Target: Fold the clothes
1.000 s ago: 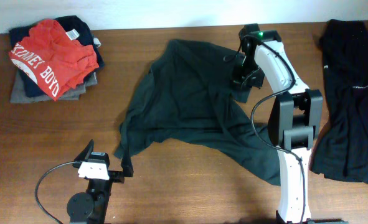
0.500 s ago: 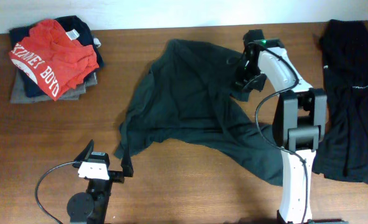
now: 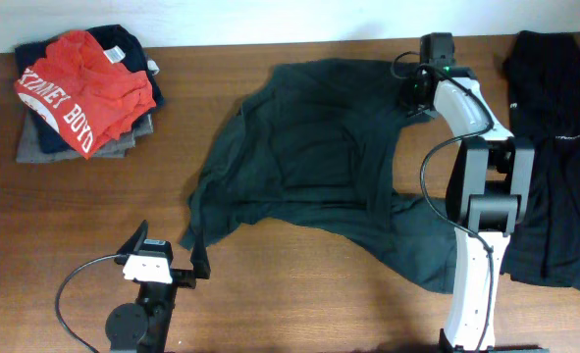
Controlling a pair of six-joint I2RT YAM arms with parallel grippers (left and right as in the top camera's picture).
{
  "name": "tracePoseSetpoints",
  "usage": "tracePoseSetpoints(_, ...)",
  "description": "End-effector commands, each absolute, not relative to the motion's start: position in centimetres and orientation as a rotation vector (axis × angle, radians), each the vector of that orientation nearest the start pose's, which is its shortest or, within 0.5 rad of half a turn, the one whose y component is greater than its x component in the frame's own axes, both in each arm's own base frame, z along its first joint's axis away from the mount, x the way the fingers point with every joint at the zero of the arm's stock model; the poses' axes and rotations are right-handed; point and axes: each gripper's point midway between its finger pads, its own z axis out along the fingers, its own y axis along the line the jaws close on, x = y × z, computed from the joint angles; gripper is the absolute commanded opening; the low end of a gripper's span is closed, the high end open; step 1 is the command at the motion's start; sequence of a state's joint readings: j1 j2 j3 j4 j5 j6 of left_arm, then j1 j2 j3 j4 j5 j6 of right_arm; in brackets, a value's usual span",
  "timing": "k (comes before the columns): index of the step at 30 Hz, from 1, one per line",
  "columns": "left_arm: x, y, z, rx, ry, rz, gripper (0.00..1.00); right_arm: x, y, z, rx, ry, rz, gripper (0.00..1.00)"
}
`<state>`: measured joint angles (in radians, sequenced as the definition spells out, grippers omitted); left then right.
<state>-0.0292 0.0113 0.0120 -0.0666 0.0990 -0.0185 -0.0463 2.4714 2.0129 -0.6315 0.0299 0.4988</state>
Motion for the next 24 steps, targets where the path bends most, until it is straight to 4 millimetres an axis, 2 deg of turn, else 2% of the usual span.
tracePoseSetpoints(1,24.5,-2.4,15.9,0.097,1.636,-0.111,0.99,57.9,-8.0,1.0,0.845,2.579,0.002,0.29)
tracePoseSetpoints(3,24.5,-2.4,16.0,0.098,1.635,-0.112,0.99,58.2,-8.5,3.8,0.854,2.571,0.0,0.34)
tracePoseSetpoints(4,24.5,-2.4,15.9,0.098,1.636,-0.112,0.99,58.5,-8.8,6.0,0.855,2.553,0.004,0.44)
tracePoseSetpoints(5,24.5,-2.4,15.9,0.098,1.636,-0.112,0.99,58.6,-8.8,7.8,0.849,2.541,0.006,0.6)
tracePoseSetpoints(6,24.5,-2.4,15.9,0.097,1.636,-0.111,0.99,58.8,-8.8,9.8,0.821,2.532,0.007,0.82)
tracePoseSetpoints(7,24.5,-2.4,15.9,0.097,1.636,-0.111,0.99,58.9,-8.8,11.4,0.796,2.519,0.009,0.93)
tracePoseSetpoints(8,24.5,-2.4,15.9,0.097,1.636,-0.111,0.99,58.9,-8.4,13.4,0.754,2.511,0.025,0.99)
tracePoseSetpoints(9,24.5,-2.4,16.0,0.098,1.635,-0.112,0.99,58.7,-7.8,15.6,0.704,2.507,0.062,0.99)
tracePoseSetpoints(12,24.5,-2.4,15.9,0.097,1.636,-0.111,0.99,57.4,-6.1,19.8,0.643,2.505,0.174,0.99)
tracePoseSetpoints(14,24.5,-2.4,15.9,0.097,1.636,-0.111,0.99,55.0,-4.7,22.4,0.627,2.528,0.25,0.99)
tracePoseSetpoints(16,24.5,-2.4,15.9,0.098,1.636,-0.112,0.99,52.7,-4.1,23.8,0.631,2.562,0.273,0.99)
tracePoseSetpoints(18,24.5,-2.4,15.9,0.098,1.636,-0.112,0.99,51.3,-3.6,24.6,0.606,2.583,0.287,0.99)
tracePoseSetpoints(20,24.5,-2.4,15.9,0.098,1.636,-0.112,0.99,51.0,-0.7,26.2,0.44,2.584,0.464,0.99)
tracePoseSetpoints(22,24.5,-2.4,15.9,0.098,1.636,-0.112,0.99,50.7,0.6,27.0,0.406,2.574,0.534,0.99)
tracePoseSetpoints(24,24.5,-2.4,15.9,0.097,1.636,-0.111,0.99,50.5,1.4,27.6,0.38,2.567,0.519,0.99)
